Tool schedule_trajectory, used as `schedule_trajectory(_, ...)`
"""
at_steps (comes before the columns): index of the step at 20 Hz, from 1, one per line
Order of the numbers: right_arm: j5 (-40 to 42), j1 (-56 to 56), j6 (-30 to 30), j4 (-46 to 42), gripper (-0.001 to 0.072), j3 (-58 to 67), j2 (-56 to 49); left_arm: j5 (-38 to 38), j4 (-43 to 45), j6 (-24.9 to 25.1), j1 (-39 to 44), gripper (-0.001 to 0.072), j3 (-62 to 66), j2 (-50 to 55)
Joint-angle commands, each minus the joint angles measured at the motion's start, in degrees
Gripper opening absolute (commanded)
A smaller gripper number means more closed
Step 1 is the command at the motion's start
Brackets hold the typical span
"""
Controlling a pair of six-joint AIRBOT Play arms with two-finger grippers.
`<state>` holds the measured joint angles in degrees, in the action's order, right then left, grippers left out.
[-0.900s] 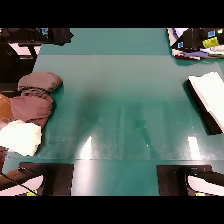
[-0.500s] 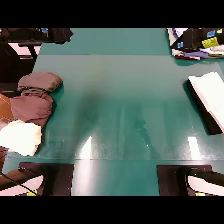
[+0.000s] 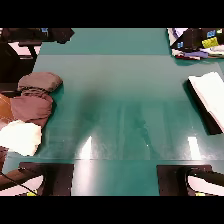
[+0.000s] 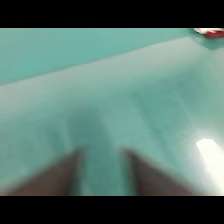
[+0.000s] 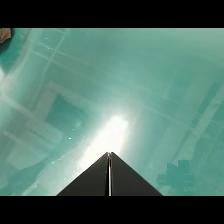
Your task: Fold the shirts.
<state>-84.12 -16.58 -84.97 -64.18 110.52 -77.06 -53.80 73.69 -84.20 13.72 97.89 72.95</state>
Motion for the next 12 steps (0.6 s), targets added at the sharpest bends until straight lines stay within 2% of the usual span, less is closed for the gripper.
schedule_trajectory(1,0.15,-0.07,-0.02,0.02,0.0017,0.02,0.02,-1.36,17.49,-6.29,-1.36,0.0559,-0.44,1.01)
schedule_trajectory(3,0.15,-0.07,-0.02,0.00,0.0017,0.00,0.02,-5.07,23.54,-8.96,-4.72,0.0560,-2.69,2.93)
schedule_trajectory(5,0.20,-0.07,-0.02,0.02,0.0017,0.00,0.02,-6.25,23.45,-8.85,-8.85,0.0560,-7.21,5.42)
schedule_trajectory(9,0.22,-0.09,-0.04,0.04,0.0017,0.00,0.02,-2.25,23.39,-8.85,-13.77,0.0560,-17.49,11.87)
schedule_trajectory(12,0.42,-0.09,-0.04,0.02,0.0018,0.00,0.02,1.01,23.43,-8.87,-14.60,0.0559,-19.67,17.33)
